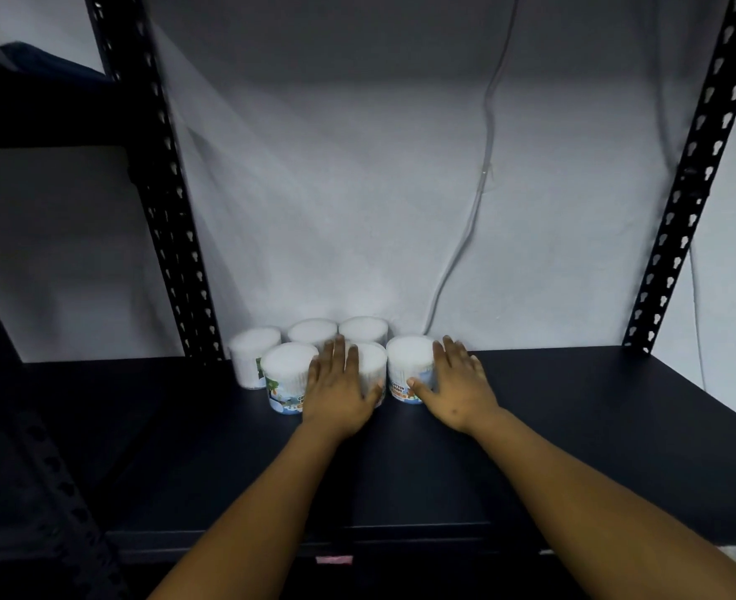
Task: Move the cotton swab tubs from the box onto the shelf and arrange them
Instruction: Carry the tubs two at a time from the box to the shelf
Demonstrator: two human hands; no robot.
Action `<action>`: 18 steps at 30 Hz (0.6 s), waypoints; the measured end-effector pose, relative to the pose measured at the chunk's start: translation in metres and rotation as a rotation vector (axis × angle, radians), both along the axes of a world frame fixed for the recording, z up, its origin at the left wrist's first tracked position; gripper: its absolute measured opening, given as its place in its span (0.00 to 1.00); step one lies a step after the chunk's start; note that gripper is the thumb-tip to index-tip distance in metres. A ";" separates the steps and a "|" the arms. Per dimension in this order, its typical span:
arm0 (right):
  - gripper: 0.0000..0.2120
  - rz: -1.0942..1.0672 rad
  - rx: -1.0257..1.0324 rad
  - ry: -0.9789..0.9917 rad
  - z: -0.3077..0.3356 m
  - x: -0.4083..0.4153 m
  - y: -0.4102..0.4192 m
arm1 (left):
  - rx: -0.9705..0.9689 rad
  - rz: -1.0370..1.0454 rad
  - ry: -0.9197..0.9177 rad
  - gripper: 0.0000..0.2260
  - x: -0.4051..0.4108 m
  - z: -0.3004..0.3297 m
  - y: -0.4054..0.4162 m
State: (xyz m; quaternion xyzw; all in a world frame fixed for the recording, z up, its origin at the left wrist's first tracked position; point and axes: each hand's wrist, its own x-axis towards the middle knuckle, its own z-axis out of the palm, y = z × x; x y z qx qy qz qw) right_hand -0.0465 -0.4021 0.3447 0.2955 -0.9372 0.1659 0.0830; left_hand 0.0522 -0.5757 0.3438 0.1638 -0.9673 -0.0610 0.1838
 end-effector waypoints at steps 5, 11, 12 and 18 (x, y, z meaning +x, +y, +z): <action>0.40 -0.012 0.035 -0.005 0.006 0.017 0.007 | -0.022 0.010 -0.087 0.34 0.015 0.012 0.008; 0.39 -0.012 0.041 -0.006 0.016 0.038 0.020 | -0.023 0.002 -0.098 0.34 0.034 0.022 0.021; 0.39 -0.013 0.044 -0.002 0.017 0.042 0.023 | -0.020 0.000 -0.101 0.34 0.038 0.024 0.023; 0.38 -0.030 0.055 0.003 0.030 0.064 0.043 | -0.018 -0.026 -0.107 0.34 0.056 0.033 0.039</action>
